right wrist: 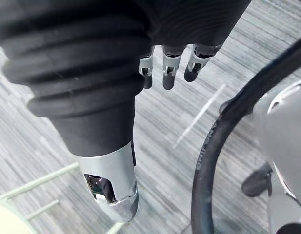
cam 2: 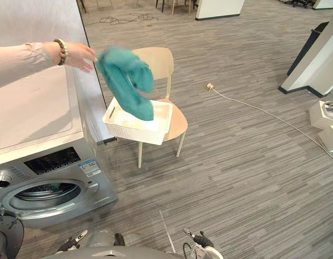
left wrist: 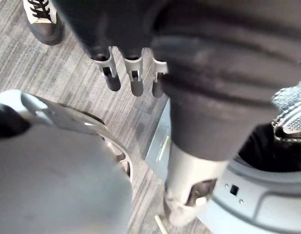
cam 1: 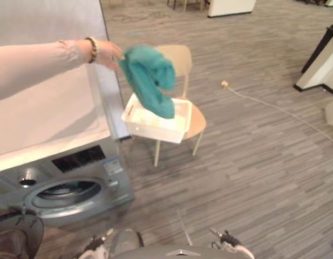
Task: Pick up the laundry basket with both hands and put the clothes into the washing machine.
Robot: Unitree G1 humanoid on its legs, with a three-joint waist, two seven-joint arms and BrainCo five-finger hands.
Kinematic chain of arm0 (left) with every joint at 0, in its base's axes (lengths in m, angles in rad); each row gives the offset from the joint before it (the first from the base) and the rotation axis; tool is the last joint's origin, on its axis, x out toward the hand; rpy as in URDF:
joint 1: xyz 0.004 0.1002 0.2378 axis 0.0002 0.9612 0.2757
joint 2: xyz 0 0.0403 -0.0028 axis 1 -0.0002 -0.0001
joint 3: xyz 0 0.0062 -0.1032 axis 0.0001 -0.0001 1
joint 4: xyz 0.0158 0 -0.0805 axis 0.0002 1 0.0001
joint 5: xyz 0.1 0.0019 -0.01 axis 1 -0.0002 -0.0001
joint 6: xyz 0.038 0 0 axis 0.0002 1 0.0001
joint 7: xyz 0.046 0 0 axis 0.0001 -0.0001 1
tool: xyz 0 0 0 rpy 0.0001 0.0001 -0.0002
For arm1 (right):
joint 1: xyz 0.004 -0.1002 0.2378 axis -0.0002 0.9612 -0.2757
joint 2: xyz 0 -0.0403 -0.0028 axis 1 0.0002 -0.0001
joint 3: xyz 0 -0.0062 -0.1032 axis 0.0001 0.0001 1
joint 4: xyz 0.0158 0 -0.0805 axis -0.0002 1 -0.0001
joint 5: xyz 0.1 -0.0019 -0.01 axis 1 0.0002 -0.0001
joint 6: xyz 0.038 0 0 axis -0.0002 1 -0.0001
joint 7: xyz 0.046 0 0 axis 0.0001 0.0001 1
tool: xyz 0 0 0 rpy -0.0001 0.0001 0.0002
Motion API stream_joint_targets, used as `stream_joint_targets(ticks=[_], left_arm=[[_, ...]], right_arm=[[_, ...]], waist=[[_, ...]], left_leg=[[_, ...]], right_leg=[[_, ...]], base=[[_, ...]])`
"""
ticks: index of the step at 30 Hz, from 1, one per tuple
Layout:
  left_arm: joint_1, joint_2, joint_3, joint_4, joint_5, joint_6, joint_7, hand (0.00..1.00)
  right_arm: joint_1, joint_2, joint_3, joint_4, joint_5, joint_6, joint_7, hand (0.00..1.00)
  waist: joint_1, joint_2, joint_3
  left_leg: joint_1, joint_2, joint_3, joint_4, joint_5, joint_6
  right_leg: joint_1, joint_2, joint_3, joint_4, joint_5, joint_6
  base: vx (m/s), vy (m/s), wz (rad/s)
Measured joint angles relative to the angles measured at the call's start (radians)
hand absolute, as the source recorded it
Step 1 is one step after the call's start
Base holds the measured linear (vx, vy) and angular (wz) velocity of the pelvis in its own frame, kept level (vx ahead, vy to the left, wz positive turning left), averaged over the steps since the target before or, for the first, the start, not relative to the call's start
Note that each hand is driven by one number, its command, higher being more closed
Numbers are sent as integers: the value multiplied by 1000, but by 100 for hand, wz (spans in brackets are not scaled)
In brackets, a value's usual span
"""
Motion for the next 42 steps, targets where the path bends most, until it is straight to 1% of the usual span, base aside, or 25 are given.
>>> stream_joint_targets(ticks=[1, 5, 6, 8, 11, 12, 14, 16, 18, 20, 22, 23, 24, 25, 27, 28, 30, 31, 34, 35, 36, 38, 40, 41, 42], left_arm=[[1, 2, 13, 2, 10, 0, -5, 0], [38, -18, 113, 23, 10, 24, -11, 0], [42, -20, 113, 23, 10, 26, -11, 0], [43, -23, 110, 17, 9, 26, -12, 0], [32, -1, 56, -4, 3, 23, -8, 0], [28, 4, 46, -7, 1, 22, -6, 0], [-3, 27, -4, -21, -13, 13, 4, 0], [-33, 12, -28, -41, -14, -7, 8, 0], [-59, -5, -30, -37, -10, -15, 8, 0], [-59, -6, -50, -34, 4, -15, 8, 0], [-47, 8, -58, -17, 28, -15, 9, 0], [-29, 25, -54, -16, 27, -14, 10, 0], [-19, 43, -47, -6, 32, -12, 12, 0], [-19, 20, -44, 16, 32, -8, 12, 0], [-4, -12, -25, 25, 40, -3, 10, 0], [-4, -12, -11, 32, 40, -3, 10, 0], [-3, -6, 29, 41, 37, -2, 11, 0], [-13, -1, 37, 37, 31, -4, 10, 0], [-20, 23, 40, -2, 26, -9, 8, 0], [-24, 24, 41, -3, 24, -12, 9, 0], [-27, 24, 34, -6, 25, -12, 12, 0], [-26, 6, 31, -9, 28, -13, 15, 0], [-24, 1, 15, -7, 30, -11, 15, 0], [-17, 5, -13, -1, 49, -8, 11, 0], [-20, 14, -12, 3, 59, -3, 8, 0]], right_arm=[[-15, 7, 2, 0, -2, 1, 0, 0], [-66, 25, 45, 2, -36, -1, 4, 0], [-71, 31, 46, 3, -36, -1, 10, 0], [-77, 34, 85, 3, -37, -1, 25, 0], [-59, 53, 103, -5, -39, -11, 28, 0], [-57, 50, 100, -5, -40, -12, 29, 0], [-29, 41, 59, 4, -46, -2, 25, 0], [0, 38, 38, 1, -39, -7, 23, 0], [13, 30, -32, 5, -35, -3, 23, 0], [22, 30, -76, 3, -34, -2, 23, 0], [35, 40, -105, 4, -35, -1, 22, 0], [45, 51, -106, 10, -35, 0, 23, 0], [59, 50, -106, 36, -36, 4, 23, 0], [60, 21, -105, 43, -37, 4, 22, 0], [52, -15, -103, 43, -37, 4, 23, 0], [52, -14, -99, 43, -37, 4, 23, 0], [52, -8, -87, 43, -35, -1, 23, 0], [60, 5, -85, 45, -35, -1, 23, 0], [53, 15, -15, 41, -35, -6, 21, 0], [51, 12, -7, 40, -35, -8, 20, 0], [40, 0, -4, 38, -35, -10, 17, 0], [30, -5, 7, 20, -38, -9, 14, 0], [29, -1, 40, -38, -39, -4, 14, 0], [26, 8, 66, -89, -38, -5, 13, 0], [15, 28, 92, -131, -36, -2, 11, 0]], waist=[[11, -14, -2], [36, -8, 7], [39, -7, 5], [46, -3, 2], [-2, -33, 18], [-13, -38, 21], [-36, -59, 24], [-45, -52, 23], [-61, -39, 26], [-62, -32, 26], [-61, -46, 21], [-64, -74, 19], [-64, -100, -1], [-70, -46, -13], [-61, 20, -16], [-61, 23, -18], [-85, 14, -14], [-90, 2, -3], [-57, -39, 37], [-54, -45, 42], [-53, -35, 47], [-56, -19, 53], [-55, -7, 54], [-54, 9, 52], [-51, -11, 55]], left_leg=[[3, -18, 2, -33, 15, 11], [59, -78, 11, -94, 12, 34], [87, -81, 13, -129, 4, 23], [138, -77, 16, -193, 2, 15], [198, -85, -6, -192, -1, 25], [211, -90, -22, -193, -4, 33], [262, -105, -74, -196, -6, 29], [268, -111, -133, -210, -2, 20], [269, -104, -214, -208, 6, 3], [265, -80, -271, -208, -1, -31], [265, -59, -313, -210, -18, -83], [275, -56, -344, -213, -28, -112], [288, -29, -392, -226, -38, -148], [282, 25, -423, -225, -41, -154], [278, 109, -446, -209, -3, -183], [268, 124, -457, -191, 17, -188], [200, 159, -496, -83, 75, -169], [150, 176, -489, 15, 123, -135], [40, 249, -355, 211, 299, -32], [18, 264, -310, 254, 296, -30], [-11, 270, -206, 327, 233, -40], [-23, 195, -83, 312, 84, -52], [-15, 82, -31, 138, 52, -65], [10, 57, 41, 11, 55, 5], [25, 34, 52, -24, 78, -5]], right_leg=[[-15, -8, 2, -15, 14, 8], [14, -42, 17, -34, 28, 19], [-6, -47, 27, 32, 9, 18], [-141, -49, 66, 312, -25, 89], [-302, -93, 89, 726, 28, 137], [-304, -102, 88, 763, 37, 143], [-300, -150, 66, 851, -56, 132], [-319, -221, -1, 816, -115, 59], [-330, -272, 53, 669, -128, 45], [-326, -273, 178, 499, -98, 44], [-307, -282, 243, 364, -5, 52], [-295, -293, 244, 334, 87, 71], [-263, -286, 196, 340, -22, 208], [-257, -235, 154, 344, -38, 181], [-261, -148, 128, 372, -77, 133], [-254, -133, 117, 372, -82, 121], [-185, -97, 47, 321, -83, 87], [-130, -75, 6, 265, -68, 64], [-9, -36, -53, 140, -22, 8], [4, -34, -60, 124, -17, 2], [25, -36, -80, 102, -11, -1], [50, -53, -104, 69, -8, 4], [47, -63, -135, 56, -4, 12], [42, -48, -143, 51, -10, 24], [36, -62, -138, 44, -11, 26]], base=[[108, 21, 4], [110, 77, 0], [53, 67, -19], [43, 90, -49], [83, 27, 0], [180, -47, 75], [189, -111, 95], [157, -139, 91], [229, -261, 96], [189, -403, 82], [108, -375, 68], [184, -691, 72], [226, -784, 75], [233, -646, 55], [176, -373, 3], [192, -411, 20], [175, -371, 64], [153, -377, 63], [112, -330, 34], [69, -179, 25], [61, -111, 35], [53, -20, 44], [34, 79, 46], [63, 110, 50], [54, 90, 30]])
